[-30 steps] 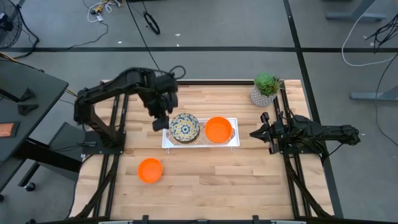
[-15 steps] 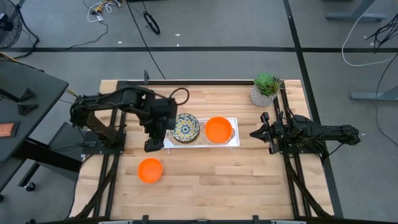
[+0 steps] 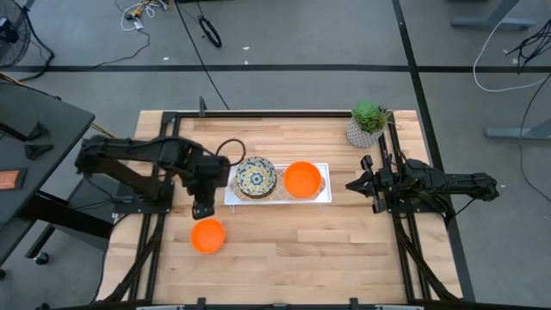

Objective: Pick & Place Mini bowls
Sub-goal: Stack the orange bowl on the orange bowl on the shelf

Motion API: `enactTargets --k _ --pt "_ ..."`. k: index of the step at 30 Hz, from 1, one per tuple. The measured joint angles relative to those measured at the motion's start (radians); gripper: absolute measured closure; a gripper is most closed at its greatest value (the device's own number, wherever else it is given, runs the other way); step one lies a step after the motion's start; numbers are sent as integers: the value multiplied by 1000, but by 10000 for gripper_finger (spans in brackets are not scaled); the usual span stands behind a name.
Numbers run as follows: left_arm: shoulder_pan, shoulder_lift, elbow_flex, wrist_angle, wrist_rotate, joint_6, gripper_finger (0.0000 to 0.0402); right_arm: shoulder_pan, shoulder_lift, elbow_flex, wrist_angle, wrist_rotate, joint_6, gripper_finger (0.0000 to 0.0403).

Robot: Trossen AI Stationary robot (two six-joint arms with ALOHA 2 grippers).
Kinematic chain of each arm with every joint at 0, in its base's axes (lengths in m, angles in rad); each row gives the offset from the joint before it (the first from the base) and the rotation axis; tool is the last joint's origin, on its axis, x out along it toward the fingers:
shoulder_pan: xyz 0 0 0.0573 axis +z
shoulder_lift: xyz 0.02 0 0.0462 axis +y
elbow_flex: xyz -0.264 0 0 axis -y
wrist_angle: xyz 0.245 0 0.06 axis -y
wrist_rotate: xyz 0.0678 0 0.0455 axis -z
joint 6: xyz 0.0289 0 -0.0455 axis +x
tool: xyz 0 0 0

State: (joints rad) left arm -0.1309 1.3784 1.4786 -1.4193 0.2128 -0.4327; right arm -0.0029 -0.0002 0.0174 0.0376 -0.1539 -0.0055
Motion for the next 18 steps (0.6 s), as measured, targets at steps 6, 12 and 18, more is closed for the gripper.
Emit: enactTargets --k 6,12,18 --pt "-38 -88 -186 73 0 -172 214 0 0 0 0 0 0 376" --pt "-84 -125 -342 134 -7 -283 214 0 0 0 0 0 0 376" --pt "-130 -126 -462 181 -21 -342 214 0 0 0 0 0 0 376"
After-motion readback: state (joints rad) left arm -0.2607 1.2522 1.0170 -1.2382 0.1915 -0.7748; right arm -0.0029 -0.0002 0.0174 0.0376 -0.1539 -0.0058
